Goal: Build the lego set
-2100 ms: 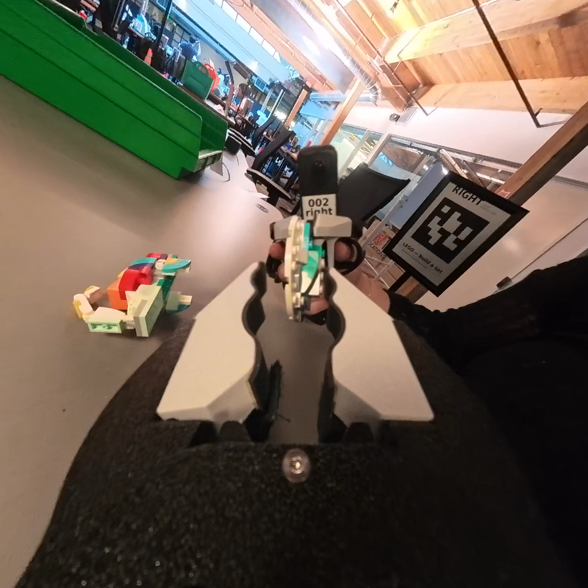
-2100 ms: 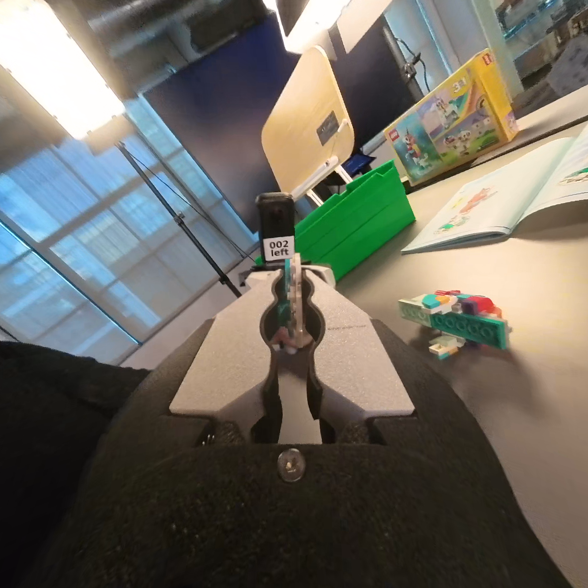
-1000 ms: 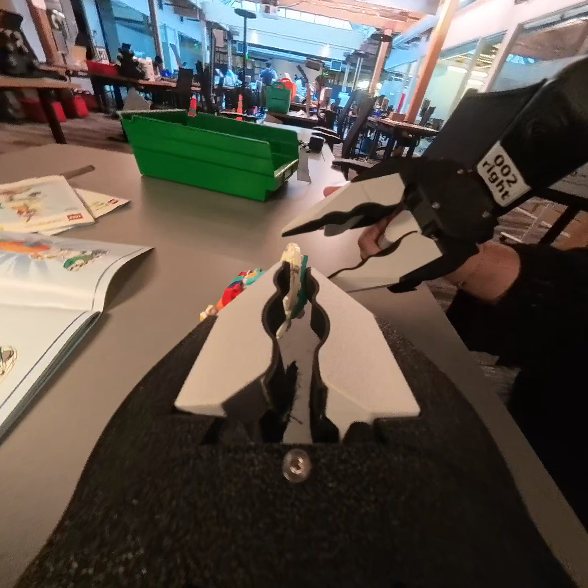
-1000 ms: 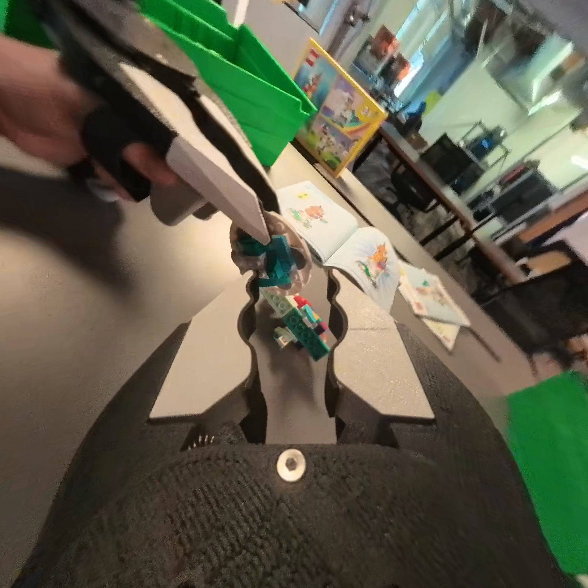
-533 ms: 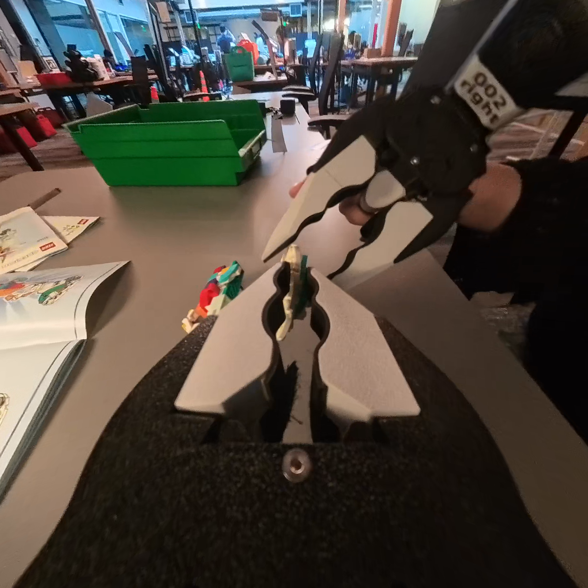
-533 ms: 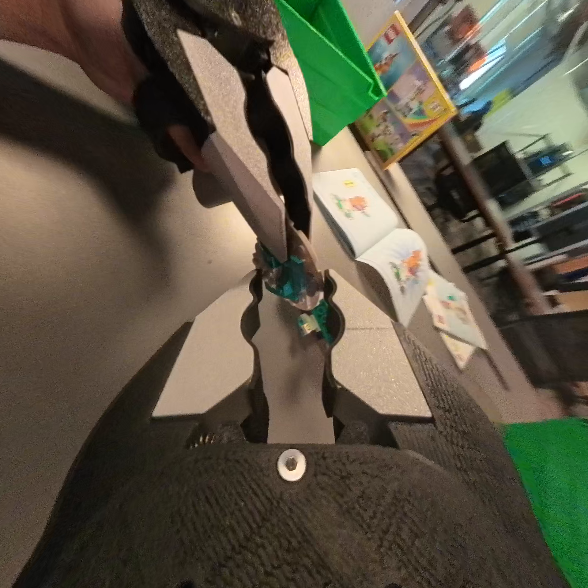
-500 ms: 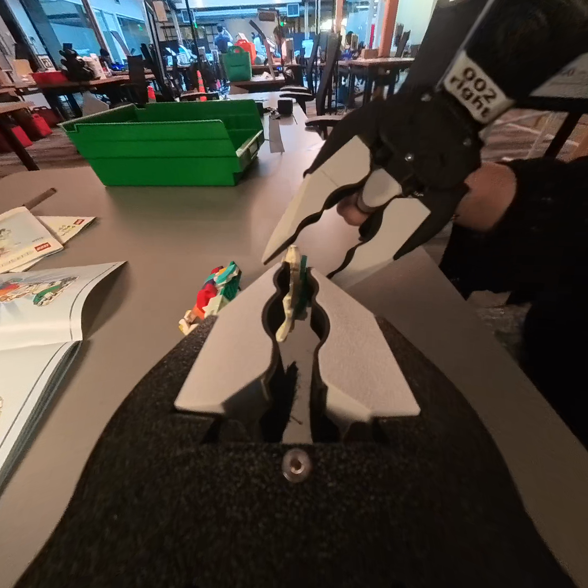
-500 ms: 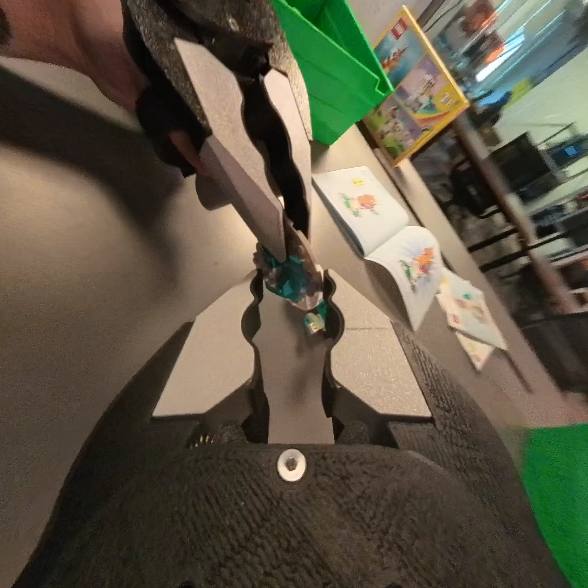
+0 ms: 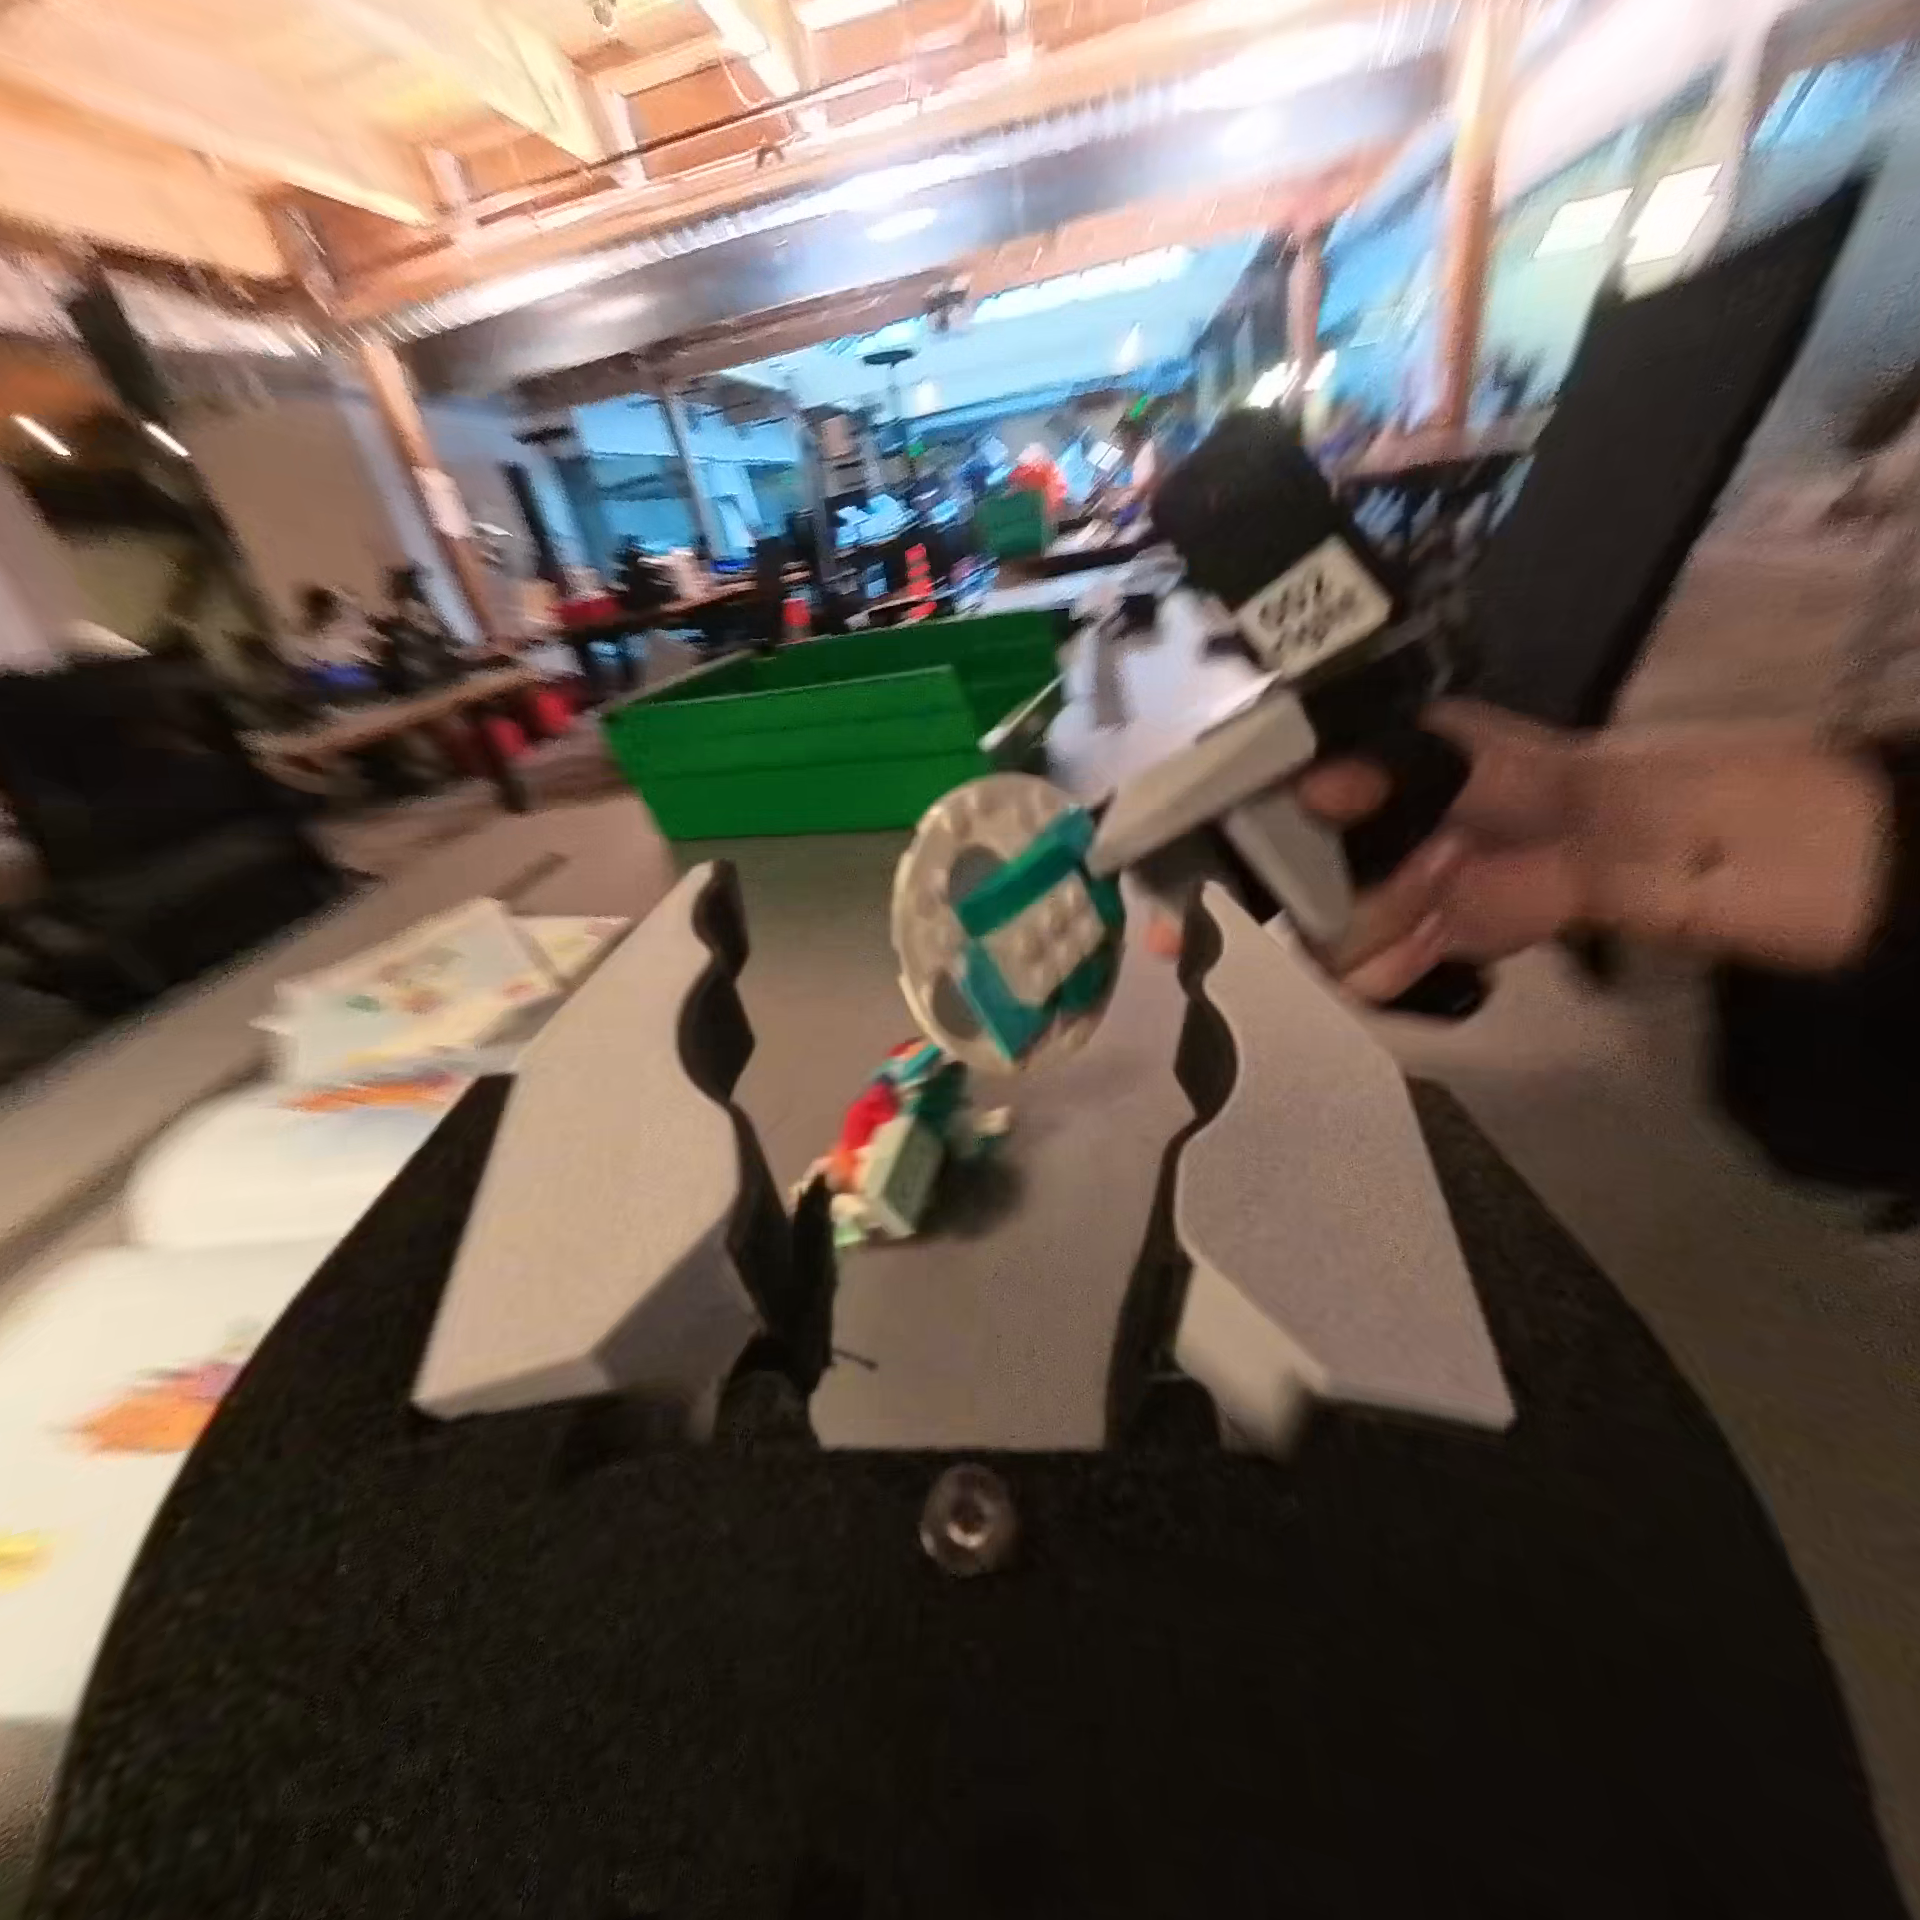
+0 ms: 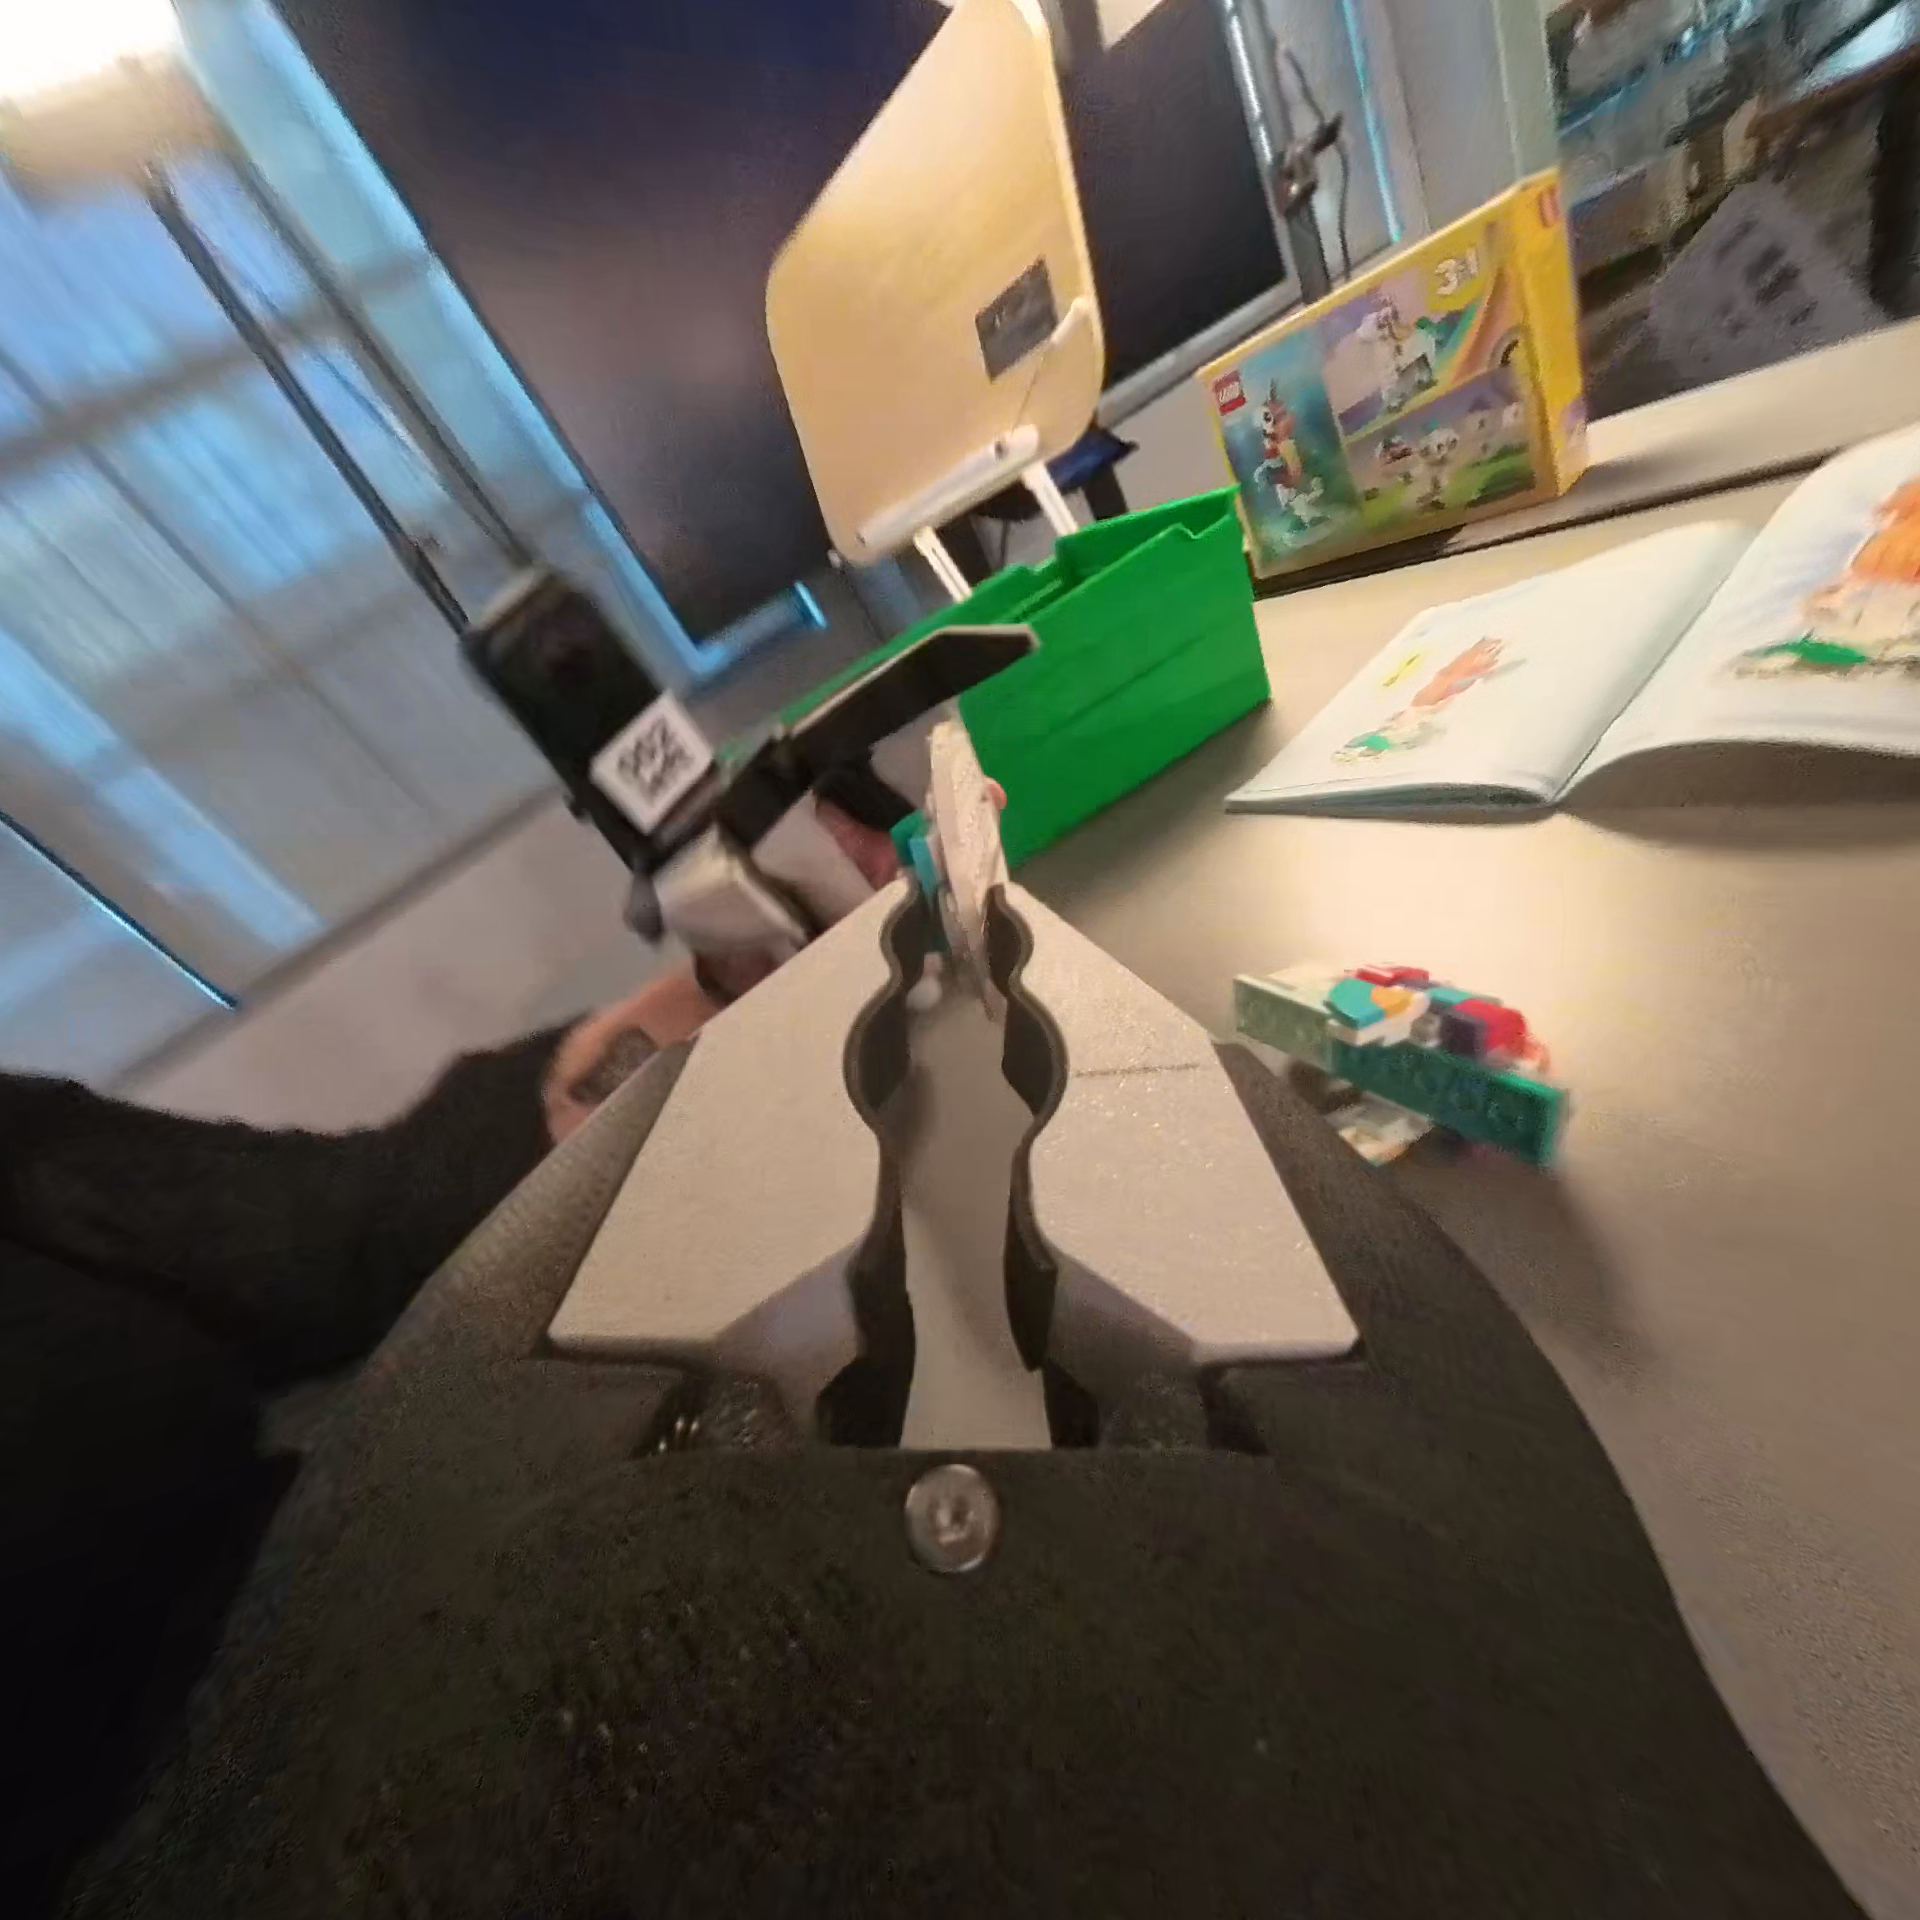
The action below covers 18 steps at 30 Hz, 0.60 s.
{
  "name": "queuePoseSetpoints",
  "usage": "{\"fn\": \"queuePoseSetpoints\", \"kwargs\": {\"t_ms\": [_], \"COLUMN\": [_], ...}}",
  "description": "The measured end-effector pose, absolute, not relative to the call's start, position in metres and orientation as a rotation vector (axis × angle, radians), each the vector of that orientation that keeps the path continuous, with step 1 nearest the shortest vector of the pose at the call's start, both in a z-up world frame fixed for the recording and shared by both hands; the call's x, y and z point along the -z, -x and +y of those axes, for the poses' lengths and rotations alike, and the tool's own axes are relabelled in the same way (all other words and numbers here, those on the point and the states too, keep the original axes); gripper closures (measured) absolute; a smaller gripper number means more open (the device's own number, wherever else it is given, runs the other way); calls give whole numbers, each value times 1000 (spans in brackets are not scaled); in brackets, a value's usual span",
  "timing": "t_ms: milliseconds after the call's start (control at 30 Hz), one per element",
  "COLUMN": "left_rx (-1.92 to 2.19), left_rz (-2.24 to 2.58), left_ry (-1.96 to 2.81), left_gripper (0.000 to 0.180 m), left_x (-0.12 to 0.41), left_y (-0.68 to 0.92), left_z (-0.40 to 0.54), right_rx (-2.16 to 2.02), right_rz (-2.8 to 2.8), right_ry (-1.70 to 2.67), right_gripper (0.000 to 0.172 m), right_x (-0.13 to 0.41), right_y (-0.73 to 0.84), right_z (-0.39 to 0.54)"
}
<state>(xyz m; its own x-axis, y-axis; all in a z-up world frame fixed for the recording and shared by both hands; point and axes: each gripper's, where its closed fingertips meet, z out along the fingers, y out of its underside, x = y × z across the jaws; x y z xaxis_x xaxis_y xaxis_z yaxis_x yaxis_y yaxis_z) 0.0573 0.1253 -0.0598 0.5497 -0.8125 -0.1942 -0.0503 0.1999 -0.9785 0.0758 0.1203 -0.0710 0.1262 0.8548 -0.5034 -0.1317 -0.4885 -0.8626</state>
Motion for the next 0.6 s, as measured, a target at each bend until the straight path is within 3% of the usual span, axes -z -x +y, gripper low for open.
{"fn": "queuePoseSetpoints", "kwargs": {"t_ms": [133,300,400,600], "left_rx": [251,-211,-553,-835], "left_rz": [1011,1098,1149,1151], "left_ry": [1181,1044,922,796], "left_gripper": [118,111,117,150], "left_x": [71,73,75,68], "left_y": [-69,-62,-60,-54], "left_z": [122,131,137,143], "right_rx": [-1671,-1864,-2002,-2119], "right_rz": [-562,-386,-281,-170], "right_ry": [1606,1644,1661,1687], "right_gripper": [163,162,162,162], "right_x": [68,67,67,69], "right_y": [-77,-77,-76,-68], "right_z": [127,131,131,127]}}
